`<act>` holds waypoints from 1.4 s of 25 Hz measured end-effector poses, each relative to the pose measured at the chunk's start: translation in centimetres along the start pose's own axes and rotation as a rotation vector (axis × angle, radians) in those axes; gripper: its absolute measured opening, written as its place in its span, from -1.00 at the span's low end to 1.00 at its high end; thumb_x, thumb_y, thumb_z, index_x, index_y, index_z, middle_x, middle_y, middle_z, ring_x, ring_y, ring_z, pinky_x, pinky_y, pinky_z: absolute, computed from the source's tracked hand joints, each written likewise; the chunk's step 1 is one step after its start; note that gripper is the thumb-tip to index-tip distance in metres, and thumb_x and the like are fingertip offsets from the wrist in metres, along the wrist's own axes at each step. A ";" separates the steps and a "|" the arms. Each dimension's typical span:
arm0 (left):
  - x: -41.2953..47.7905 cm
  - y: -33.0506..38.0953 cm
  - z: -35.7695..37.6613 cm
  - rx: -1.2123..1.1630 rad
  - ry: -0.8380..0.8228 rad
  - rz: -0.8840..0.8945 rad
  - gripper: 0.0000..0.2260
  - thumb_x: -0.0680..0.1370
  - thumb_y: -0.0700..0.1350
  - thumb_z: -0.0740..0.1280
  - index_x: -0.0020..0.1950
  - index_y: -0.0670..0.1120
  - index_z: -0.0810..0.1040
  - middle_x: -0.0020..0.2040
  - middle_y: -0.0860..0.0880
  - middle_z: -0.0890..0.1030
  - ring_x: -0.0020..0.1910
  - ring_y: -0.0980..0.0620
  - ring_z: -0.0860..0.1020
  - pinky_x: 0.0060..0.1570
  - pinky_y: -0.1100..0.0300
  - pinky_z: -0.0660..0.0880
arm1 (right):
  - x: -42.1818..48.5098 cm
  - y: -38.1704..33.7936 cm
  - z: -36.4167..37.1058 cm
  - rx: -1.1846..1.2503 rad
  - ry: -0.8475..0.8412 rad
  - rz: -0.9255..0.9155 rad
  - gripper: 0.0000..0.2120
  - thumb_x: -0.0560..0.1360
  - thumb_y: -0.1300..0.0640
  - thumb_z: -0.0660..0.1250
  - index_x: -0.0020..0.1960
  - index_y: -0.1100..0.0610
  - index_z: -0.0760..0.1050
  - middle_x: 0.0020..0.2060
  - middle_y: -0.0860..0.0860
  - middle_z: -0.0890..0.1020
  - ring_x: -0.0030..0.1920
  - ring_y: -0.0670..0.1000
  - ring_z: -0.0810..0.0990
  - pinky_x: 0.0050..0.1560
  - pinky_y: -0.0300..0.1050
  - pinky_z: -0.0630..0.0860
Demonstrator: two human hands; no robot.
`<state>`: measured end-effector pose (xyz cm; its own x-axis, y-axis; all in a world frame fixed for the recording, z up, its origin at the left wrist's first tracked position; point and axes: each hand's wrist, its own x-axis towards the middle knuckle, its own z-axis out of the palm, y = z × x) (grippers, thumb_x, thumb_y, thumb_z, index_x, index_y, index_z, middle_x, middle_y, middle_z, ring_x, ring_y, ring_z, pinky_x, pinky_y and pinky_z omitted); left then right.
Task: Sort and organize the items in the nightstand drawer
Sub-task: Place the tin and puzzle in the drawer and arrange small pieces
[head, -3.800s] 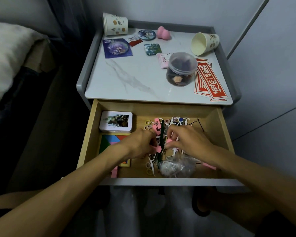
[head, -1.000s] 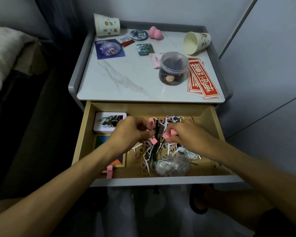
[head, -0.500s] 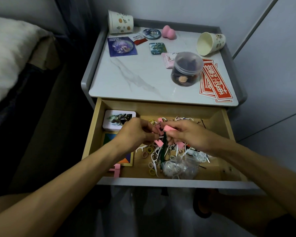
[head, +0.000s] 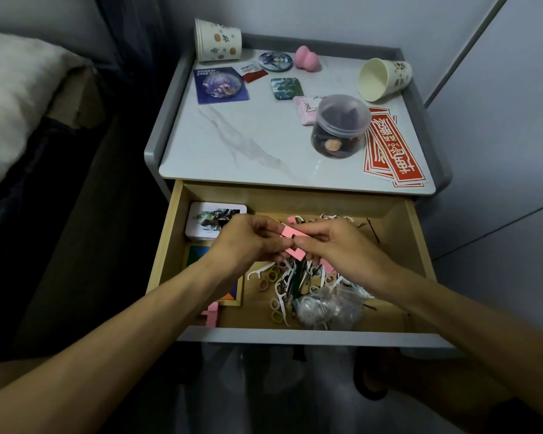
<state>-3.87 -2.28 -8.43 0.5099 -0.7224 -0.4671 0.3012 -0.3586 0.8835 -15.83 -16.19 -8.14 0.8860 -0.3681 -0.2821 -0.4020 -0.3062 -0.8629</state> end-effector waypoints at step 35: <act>0.1 0.6 -0.3 0.041 0.106 0.067 -0.92 0.52 -0.31 0.39 -0.14 -0.19 0.66 -0.26 -0.12 0.70 -0.37 0.02 0.61 -0.23 0.16 0.62 | 1.7 2.3 -2.9 -0.539 0.152 -0.051 -0.84 0.57 0.00 0.33 0.01 0.06 0.62 -0.28 -0.09 0.63 -0.36 -0.17 0.57 -0.34 -0.30 0.49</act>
<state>-3.38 -2.35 -8.00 0.6111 -0.6796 -0.4057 0.2310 -0.3371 0.9127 -15.95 -20.08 -9.41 0.8800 -0.4516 -0.1472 -0.4562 -0.7175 -0.5264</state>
